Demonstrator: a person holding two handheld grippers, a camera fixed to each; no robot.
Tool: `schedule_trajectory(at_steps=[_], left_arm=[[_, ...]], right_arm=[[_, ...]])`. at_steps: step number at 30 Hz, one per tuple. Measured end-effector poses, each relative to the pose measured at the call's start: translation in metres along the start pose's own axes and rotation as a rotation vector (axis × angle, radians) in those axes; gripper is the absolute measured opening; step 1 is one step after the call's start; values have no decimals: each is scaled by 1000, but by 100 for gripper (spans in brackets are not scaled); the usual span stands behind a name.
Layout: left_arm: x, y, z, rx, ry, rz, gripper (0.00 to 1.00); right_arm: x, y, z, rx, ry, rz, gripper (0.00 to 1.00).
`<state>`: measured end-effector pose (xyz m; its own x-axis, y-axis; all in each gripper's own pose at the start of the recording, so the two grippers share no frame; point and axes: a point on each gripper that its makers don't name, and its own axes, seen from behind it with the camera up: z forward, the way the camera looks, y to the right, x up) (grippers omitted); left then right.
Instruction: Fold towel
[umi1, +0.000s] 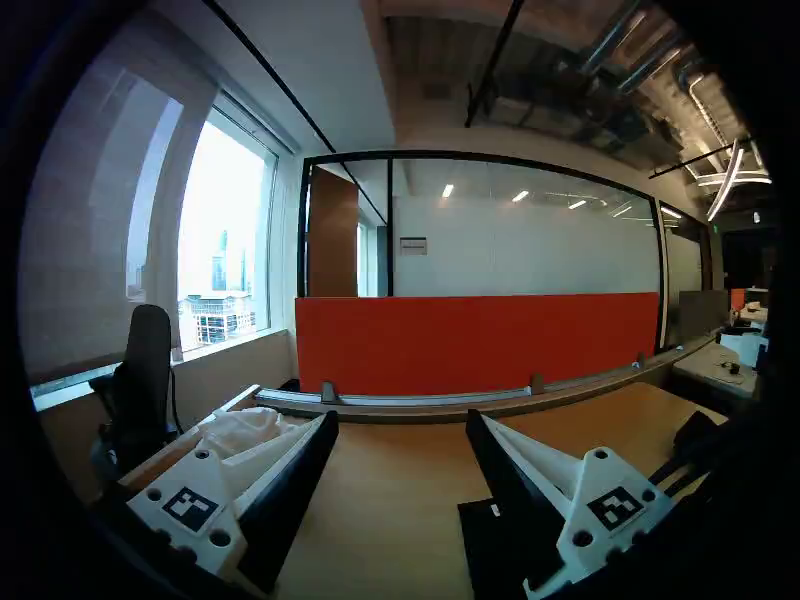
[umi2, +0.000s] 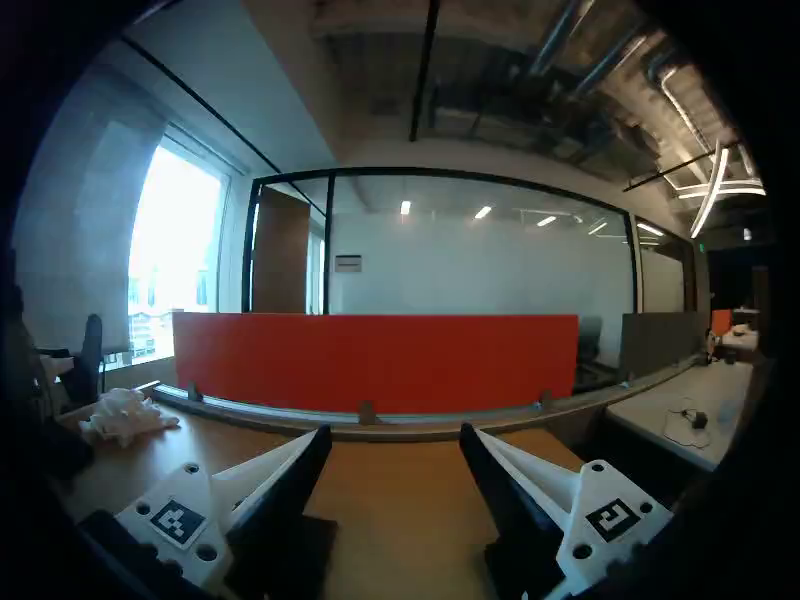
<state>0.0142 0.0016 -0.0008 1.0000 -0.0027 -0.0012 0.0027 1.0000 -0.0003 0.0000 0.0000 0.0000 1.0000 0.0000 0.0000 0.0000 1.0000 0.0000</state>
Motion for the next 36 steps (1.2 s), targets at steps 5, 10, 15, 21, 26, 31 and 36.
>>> schedule_trajectory(at_steps=[5,10,15,21,26,31,36], left_arm=[[10,0,0,-5,-9,-4,94],[14,4,3,-34,-30,11,94],[18,13,6,-86,-55,26,94],[18,26,8,-155,-89,61,95],[10,36,8,-209,-122,86,94],[-4,47,5,-264,-166,111,94],[-20,58,0,-313,-206,133,95]], right_arm=[[8,-3,0,5,-9,0,100],[8,-13,2,37,-31,-21,100],[8,-27,4,98,-67,-55,100],[7,-48,3,192,-108,-90,100],[-1,-64,4,262,-150,-119,100],[-16,-78,1,333,-211,-155,100],[-36,-88,-5,396,-281,-203,100]])
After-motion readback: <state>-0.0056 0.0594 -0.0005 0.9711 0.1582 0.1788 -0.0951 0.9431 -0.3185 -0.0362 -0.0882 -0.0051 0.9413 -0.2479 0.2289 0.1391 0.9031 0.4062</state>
